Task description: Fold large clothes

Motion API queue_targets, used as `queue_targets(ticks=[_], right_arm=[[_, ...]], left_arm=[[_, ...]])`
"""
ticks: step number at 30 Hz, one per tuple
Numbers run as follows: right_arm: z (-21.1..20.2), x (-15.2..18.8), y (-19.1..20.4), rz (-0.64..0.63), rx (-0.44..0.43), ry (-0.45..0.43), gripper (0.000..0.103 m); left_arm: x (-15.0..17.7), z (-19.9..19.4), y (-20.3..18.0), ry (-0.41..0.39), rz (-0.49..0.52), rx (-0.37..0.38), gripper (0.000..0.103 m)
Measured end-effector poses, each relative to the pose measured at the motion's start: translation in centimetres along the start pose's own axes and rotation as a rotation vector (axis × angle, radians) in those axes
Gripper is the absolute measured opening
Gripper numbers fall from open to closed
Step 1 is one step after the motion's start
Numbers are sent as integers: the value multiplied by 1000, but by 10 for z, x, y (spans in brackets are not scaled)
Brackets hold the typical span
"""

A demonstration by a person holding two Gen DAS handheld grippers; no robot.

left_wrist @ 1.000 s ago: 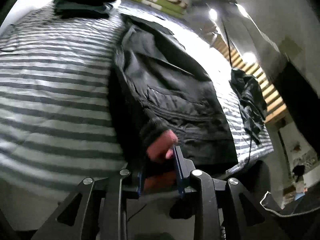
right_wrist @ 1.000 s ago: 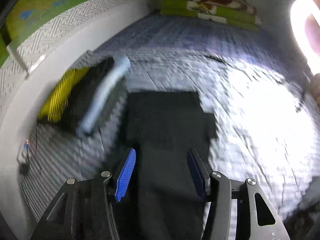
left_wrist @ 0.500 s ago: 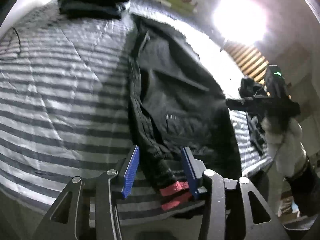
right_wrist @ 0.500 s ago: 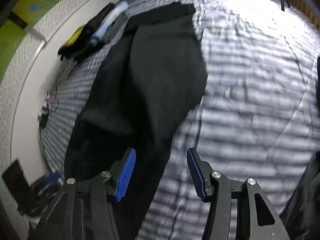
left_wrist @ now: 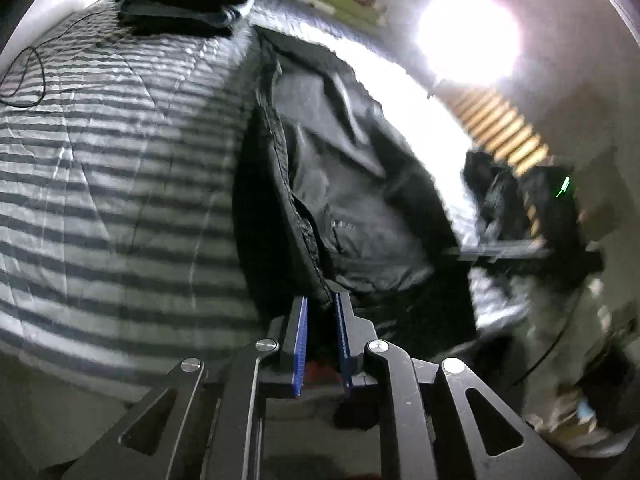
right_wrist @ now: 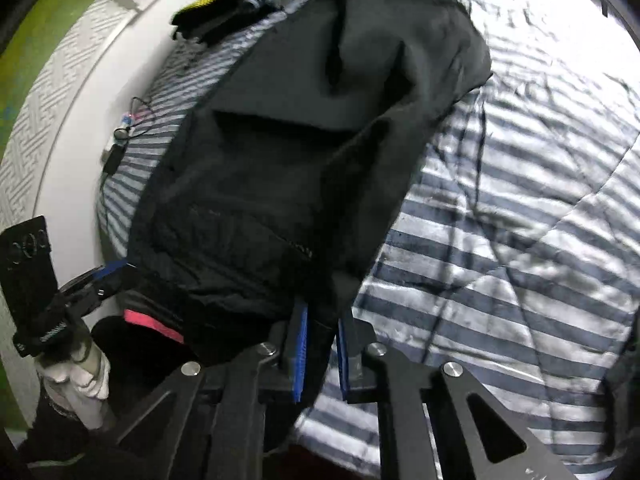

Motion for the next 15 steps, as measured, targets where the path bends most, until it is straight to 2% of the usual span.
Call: queue_targets(ticks=[3, 4, 6, 9, 12, 15], right_arm=[[9, 11, -4, -63, 78, 22, 15], [9, 12, -7, -75, 85, 29, 22], [0, 8, -14, -58, 65, 21, 28], [-32, -16, -36, -13, 54, -62, 29], [-69, -75, -56, 48, 42, -194, 29], [-84, -142, -55, 41, 56, -298, 29]], left_arm=[[9, 15, 6, 86, 20, -51, 21], [4, 12, 6, 81, 25, -64, 21], [-14, -3, -1, 40, 71, -86, 21], [-54, -26, -24, -35, 158, -74, 27], [-106, -15, -41, -68, 212, -62, 28], [-147, 25, -44, -74, 232, -59, 28]])
Point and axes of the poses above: each gripper's, at about its wrist camera, not at the fingertips, and z roughly the way its jaws point, y to its left, x to its underside, the point moved 10 cm from there along z, roughly the way its jaws point, and after that the axes turned 11 degrees about x, right-handed, at the moved point
